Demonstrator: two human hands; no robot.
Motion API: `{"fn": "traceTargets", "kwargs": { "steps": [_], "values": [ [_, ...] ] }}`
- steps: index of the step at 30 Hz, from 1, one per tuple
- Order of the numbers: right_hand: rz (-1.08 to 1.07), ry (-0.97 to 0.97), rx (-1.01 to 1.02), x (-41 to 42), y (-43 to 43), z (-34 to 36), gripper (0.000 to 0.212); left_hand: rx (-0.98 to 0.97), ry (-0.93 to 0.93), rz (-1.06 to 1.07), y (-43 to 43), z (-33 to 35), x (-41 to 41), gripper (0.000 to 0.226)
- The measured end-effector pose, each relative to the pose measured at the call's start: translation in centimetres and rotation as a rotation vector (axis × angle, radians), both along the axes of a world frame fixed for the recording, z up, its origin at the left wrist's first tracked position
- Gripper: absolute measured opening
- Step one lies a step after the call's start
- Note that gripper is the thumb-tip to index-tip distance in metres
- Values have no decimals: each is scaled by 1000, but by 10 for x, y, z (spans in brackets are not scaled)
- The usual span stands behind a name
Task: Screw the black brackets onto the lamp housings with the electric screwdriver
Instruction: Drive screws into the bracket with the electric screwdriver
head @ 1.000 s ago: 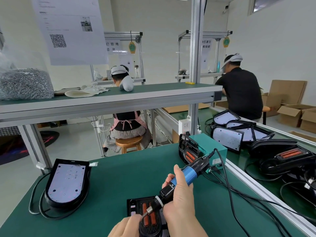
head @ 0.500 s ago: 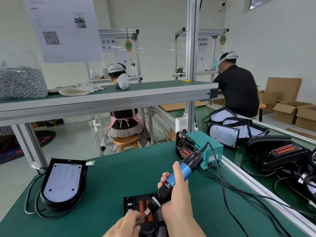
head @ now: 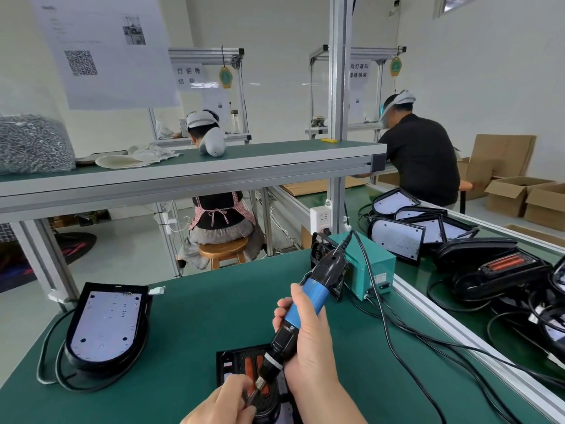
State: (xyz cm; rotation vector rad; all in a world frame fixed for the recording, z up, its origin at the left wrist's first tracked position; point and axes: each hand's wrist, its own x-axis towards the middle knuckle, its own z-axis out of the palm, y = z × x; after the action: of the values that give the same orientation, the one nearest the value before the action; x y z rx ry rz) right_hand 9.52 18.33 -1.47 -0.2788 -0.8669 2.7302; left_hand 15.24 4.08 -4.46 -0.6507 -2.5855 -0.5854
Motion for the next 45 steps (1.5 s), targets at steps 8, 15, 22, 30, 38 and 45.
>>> {"fn": "traceTargets", "kwargs": {
  "steps": [8, 15, 22, 30, 38, 45],
  "values": [
    [-6, -11, 8, -1, 4, 1, 31, 40, 1, -41, 0, -4, -2, 91],
    [14, -13, -26, -1, 5, 0, 33, 63, -28, 13, -3, 0, -3, 92],
    [41, -3, -80, 0, 1, 2, 51, 116, -1, 38, -2, 0, -4, 94],
    [88, 8, -134, 1, 1, 3, 50, 153, -56, 52, 0, 1, -1, 88],
    [94, 3, -152, 1, 1, 4, 50, 194, -49, -5, -3, 2, -1, 67],
    [94, 9, -126, 1, -1, 4, 48, 227, -82, 38, -1, 4, 0, 56]
  ]
}}
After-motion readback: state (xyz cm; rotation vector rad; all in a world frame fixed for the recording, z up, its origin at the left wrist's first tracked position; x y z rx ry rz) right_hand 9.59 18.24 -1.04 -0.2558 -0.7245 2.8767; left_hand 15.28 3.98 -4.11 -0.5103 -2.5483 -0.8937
